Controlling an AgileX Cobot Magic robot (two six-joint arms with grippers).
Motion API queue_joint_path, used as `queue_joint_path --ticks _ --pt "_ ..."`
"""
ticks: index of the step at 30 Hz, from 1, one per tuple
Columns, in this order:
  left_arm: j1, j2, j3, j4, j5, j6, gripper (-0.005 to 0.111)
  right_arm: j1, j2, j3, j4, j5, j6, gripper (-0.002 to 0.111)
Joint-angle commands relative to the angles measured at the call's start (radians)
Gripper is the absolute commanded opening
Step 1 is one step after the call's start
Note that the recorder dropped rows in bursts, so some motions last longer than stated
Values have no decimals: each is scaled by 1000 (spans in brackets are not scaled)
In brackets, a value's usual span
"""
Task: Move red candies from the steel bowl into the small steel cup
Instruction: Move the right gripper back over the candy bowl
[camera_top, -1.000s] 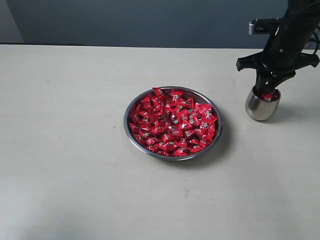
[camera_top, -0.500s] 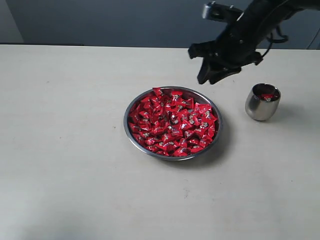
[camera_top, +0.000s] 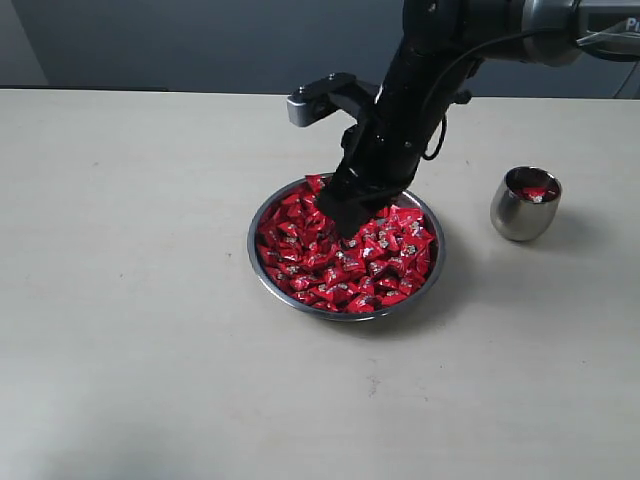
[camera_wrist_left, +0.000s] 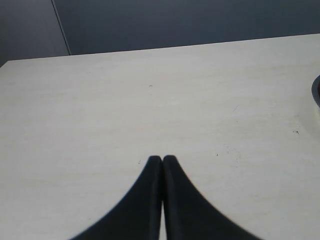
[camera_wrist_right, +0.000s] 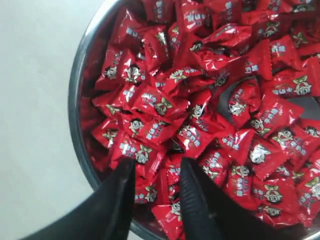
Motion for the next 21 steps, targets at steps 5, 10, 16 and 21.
queue_joint_path --ticks 5,10,16,21 --pt "-4 -5 -8 1 -9 -2 0 1 -5 2 40 44 -323 31" --pt "-4 -5 -8 1 -9 -2 0 1 -5 2 18 33 -338 31" --pt "-4 -5 -8 1 -9 -2 0 1 -5 2 11 -35 -338 31" --pt "-4 -5 -8 1 -9 -2 0 1 -5 2 -20 -70 -360 31"
